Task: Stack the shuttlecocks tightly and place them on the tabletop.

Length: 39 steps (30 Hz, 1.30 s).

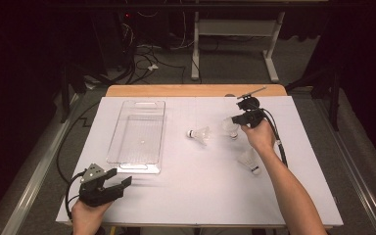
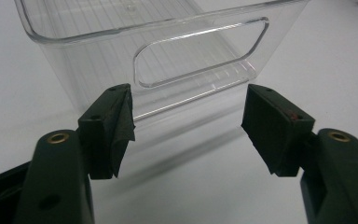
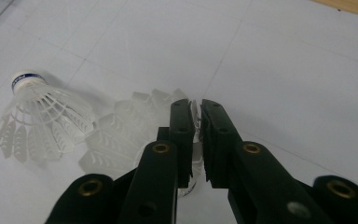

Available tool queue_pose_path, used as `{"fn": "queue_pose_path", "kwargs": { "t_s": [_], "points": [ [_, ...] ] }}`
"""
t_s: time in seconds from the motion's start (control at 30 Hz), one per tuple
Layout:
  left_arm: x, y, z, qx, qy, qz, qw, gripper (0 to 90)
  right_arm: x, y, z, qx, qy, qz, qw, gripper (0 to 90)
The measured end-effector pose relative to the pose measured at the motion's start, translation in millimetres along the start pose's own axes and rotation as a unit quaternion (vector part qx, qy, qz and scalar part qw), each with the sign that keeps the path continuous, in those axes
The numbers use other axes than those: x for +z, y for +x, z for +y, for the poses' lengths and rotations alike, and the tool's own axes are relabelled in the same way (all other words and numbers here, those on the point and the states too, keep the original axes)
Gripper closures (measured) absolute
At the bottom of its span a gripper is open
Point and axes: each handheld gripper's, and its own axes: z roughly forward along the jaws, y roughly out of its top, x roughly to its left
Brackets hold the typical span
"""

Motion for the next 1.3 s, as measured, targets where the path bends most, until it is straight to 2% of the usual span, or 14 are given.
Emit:
{"fn": "queue_pose_path", "kwargs": {
  "t_s": [0.23, 0.6, 1.3],
  "points": [
    [-0.4, 0.8, -0.1, -0.006, -0.001, -0.001, 1.0, 34.7, -3.8, -7.7, -8.5, 0.002, -0.007, -0.009, 0.9999, 83.4],
    [-0.2, 0.5, -0.2, -0.006, -0.002, 0.0, 1.0, 34.7, -5.6, -18.2, -16.6, 0.009, -0.003, -0.013, 0.9999, 83.5],
    [0.6, -1.5, 0.1, -0.006, 0.0, 0.004, 1.0, 34.7, -2.8, -45.5, -36.8, 0.047, 0.001, -0.011, 0.9988, 81.7]
  ]
}}
